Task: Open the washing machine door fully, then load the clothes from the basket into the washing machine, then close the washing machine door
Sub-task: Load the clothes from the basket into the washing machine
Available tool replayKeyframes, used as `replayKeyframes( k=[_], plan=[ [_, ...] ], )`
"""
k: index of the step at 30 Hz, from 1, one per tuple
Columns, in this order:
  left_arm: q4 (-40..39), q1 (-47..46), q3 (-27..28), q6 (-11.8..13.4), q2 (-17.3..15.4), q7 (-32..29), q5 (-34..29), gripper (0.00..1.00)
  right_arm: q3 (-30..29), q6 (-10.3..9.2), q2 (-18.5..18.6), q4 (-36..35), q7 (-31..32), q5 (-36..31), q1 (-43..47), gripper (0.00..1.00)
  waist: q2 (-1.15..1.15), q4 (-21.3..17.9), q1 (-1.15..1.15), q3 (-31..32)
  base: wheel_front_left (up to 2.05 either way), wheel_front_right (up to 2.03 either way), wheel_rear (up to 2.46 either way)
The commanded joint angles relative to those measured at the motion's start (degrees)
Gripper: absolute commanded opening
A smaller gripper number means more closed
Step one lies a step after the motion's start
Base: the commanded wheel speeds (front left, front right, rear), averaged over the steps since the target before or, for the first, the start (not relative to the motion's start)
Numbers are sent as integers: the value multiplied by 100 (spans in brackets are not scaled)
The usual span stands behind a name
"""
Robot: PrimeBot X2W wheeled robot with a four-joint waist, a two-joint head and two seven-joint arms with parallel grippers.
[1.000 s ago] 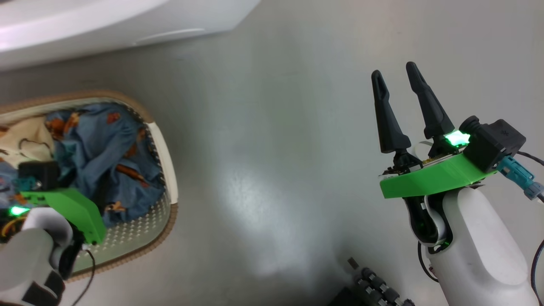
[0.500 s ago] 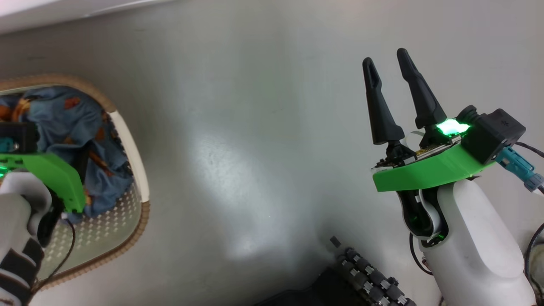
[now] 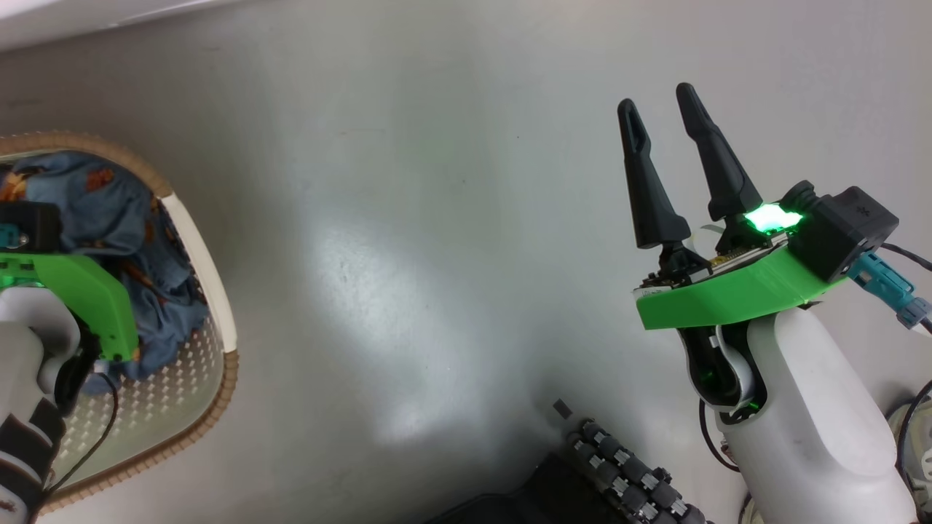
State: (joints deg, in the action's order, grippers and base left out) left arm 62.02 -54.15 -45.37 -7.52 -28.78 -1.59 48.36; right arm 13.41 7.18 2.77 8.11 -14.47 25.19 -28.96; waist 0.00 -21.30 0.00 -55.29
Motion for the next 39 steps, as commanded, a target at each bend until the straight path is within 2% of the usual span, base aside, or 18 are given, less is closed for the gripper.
replayKeyframes(
  k=[1,7,19,30,39],
  plan=[
    [-3,18,13,4,-174,38,88,0,97,31,11,-93,-53,48,170,100,0,35,0,29,0,0,0],
    [-20,92,-122,3,-123,214,270,0,94,31,11,-72,-53,33,147,100,0,140,0,149,0,0,0],
    [-310,600,-461,3,-94,851,748,0,-27,31,10,35,-53,-60,207,100,0,403,0,768,0,0,0],
    [-652,973,-756,3,14,1438,1092,0,-112,31,10,216,-53,-203,261,100,0,752,0,1492,0,0,0],
    [-1072,1319,-661,3,102,1652,1191,0,-233,31,10,407,-53,-373,431,100,0,1099,0,2246,0,0,0]
  ],
)
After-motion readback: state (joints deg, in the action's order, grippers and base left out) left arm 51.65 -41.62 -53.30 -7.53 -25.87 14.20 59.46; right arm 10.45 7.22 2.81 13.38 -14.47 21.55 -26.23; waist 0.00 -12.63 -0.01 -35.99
